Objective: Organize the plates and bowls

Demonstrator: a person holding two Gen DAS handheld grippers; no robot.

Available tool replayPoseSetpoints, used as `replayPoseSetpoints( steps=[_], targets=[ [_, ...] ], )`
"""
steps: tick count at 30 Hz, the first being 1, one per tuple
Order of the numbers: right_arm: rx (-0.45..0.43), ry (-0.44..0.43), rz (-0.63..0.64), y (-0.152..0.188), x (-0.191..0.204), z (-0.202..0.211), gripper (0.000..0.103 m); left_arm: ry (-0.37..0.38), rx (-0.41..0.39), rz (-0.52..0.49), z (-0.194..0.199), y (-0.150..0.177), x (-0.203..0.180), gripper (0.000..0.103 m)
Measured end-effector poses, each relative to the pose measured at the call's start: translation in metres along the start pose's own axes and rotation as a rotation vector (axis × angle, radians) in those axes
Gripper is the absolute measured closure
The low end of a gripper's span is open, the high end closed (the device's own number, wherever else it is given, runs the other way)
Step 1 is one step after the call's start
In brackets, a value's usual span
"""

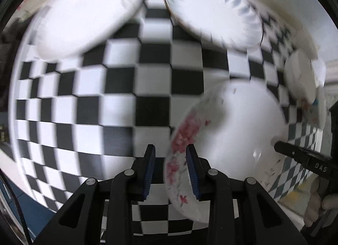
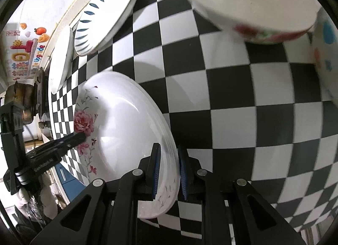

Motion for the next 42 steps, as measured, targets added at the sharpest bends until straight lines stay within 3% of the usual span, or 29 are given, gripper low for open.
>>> replayPoseSetpoints(
  steps=[2,5,8,10,12,15,19,25,35,37,40,42],
  targets=[
    [-0.032,0.024,0.019,-0.004,0.008,0.017,0.082,0.004,-0.073,0.029,0.03,-0.006,0.01,0.075],
    [-0.07,-0.008,0.05,-0.013,0.033,0.041,0.079,0.02,-0.152,0.076,0.069,-0.017,0.032,0.074],
    [-0.106,-0.041,0.109,-0.033,0.077,0.062,0.065,0.045,-0.206,0.135,0.095,-0.035,0.066,0.064],
    [-0.119,-0.097,0.151,-0.05,0.112,0.068,0.05,0.054,-0.227,0.174,0.103,-0.053,0.091,0.058],
    [-0.13,-0.144,0.184,-0.073,0.15,0.066,0.045,0.073,-0.211,0.236,0.099,-0.073,0.126,0.054],
    [-0.121,-0.167,0.237,-0.118,0.205,0.045,0.045,0.123,-0.178,0.313,0.083,-0.092,0.162,0.054],
    [-0.039,-0.179,0.267,-0.18,0.255,-0.004,0.045,0.175,-0.128,0.417,0.051,-0.122,0.214,0.054],
    [0.053,-0.076,0.295,-0.245,0.274,-0.064,0.045,0.172,-0.085,0.434,0.016,-0.151,0.243,0.054],
    [0.164,-0.093,0.313,-0.273,0.278,-0.112,0.05,0.183,-0.042,0.382,-0.008,-0.17,0.24,0.056],
    [0.185,-0.09,0.333,-0.271,0.282,-0.119,0.058,0.178,-0.053,0.366,-0.007,-0.172,0.239,0.057],
    [0.215,-0.104,0.361,-0.266,0.29,-0.126,0.07,0.146,-0.064,0.352,-0.007,-0.17,0.242,0.068],
    [0.208,-0.066,0.39,-0.263,0.29,-0.131,0.076,0.138,-0.07,0.357,-0.006,-0.167,0.245,0.075]
  ],
)
Point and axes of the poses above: each gripper's, at about its wrist camera, not at the fingertips, and z roughly against the way its jaws point, x to its left, y to its underside, the point moved 8 cm from there along -z, roughly the way its jaws point, and after that the axes turned 2 degrees about x, right-handed, at the moved point
